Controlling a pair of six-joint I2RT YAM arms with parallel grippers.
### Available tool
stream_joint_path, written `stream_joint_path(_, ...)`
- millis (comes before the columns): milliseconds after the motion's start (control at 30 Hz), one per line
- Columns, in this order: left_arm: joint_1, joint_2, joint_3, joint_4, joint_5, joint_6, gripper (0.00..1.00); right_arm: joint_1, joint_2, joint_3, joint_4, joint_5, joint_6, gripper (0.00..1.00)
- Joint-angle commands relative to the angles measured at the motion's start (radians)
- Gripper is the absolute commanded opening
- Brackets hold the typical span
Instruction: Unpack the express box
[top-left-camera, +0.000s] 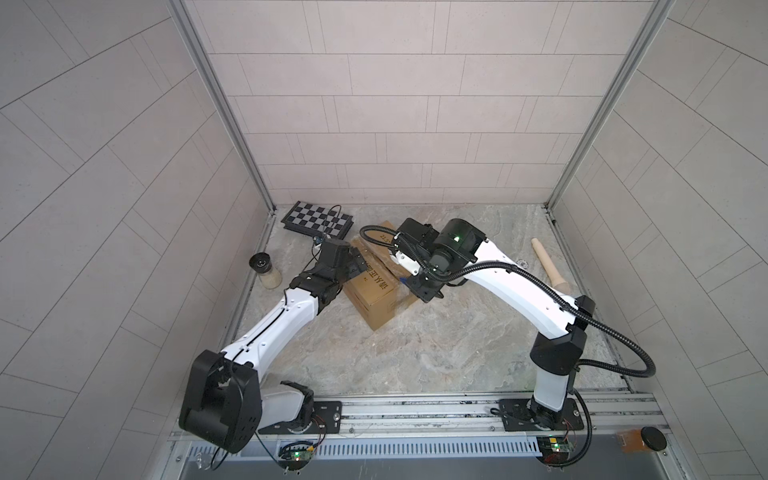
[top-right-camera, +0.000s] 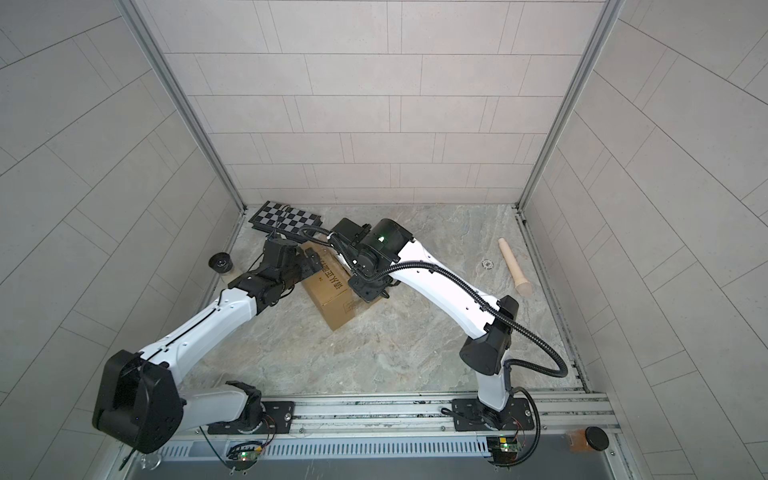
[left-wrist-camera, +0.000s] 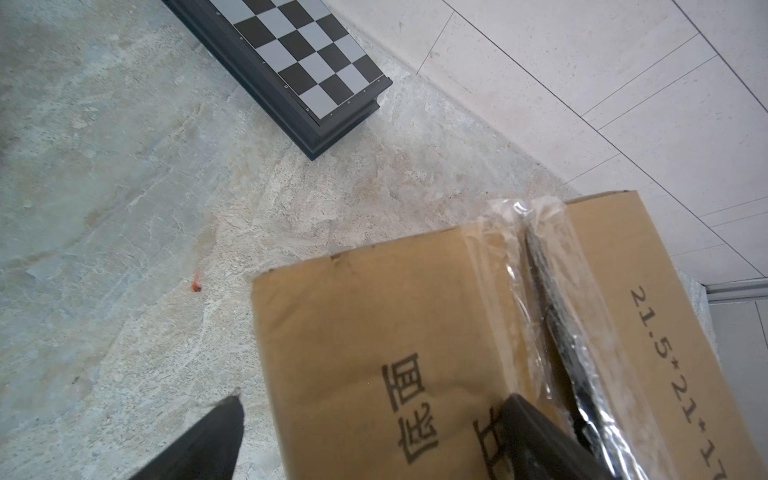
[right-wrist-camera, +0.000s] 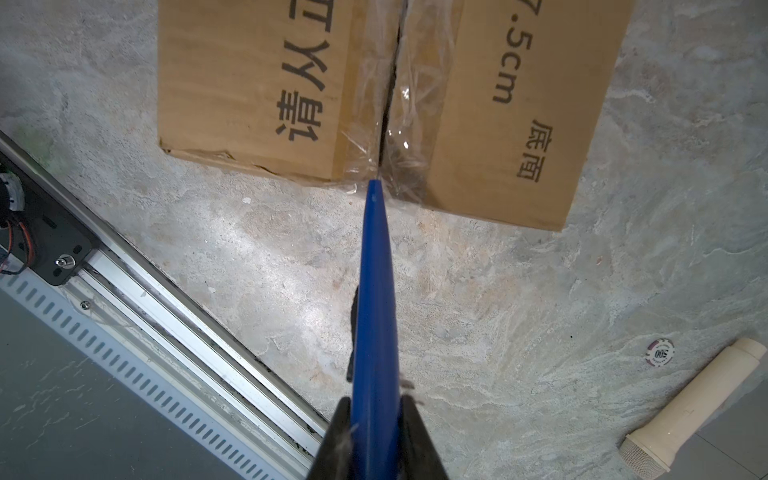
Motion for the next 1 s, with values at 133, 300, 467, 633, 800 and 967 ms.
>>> stream_joint_path(133, 0.001, 0.056, -0.079, -0.196, -0.026, 0.029, 0.99, -0.010, -0.045, -0.041, -0.058, -0.015, -0.022, 0.00)
stream_joint_path(300, 0.001, 0.071, -0.080, -0.195, -0.027, 0.032, 0.99, -0.010, -0.097, -0.028, -0.099, -0.002, -0.024, 0.00)
stream_joint_path(467, 0.001, 0.071, -0.078, -0.191, -0.021, 0.029, 0.99, -0.006, -0.098, -0.054, -0.046, -0.035, -0.023, 0.00)
stream_joint_path(633, 0.001, 0.053, -0.076, -0.197, -0.021, 0.029, 0.99, 0.002, -0.057, -0.063, -0.007, -0.047, -0.010, 0.00)
stream_joint_path(800, 0.001, 0.045, -0.072, -0.196, -0.009, 0.022, 0.99, 0.005, 0.000, -0.043, 0.061, -0.046, -0.004, 0.00)
stream_joint_path(967, 0.001, 0.037, -0.077, -0.189, 0.003, 0.015, 0.99, 0.005, 0.075, 0.017, 0.107, -0.055, 0.002, 0.00)
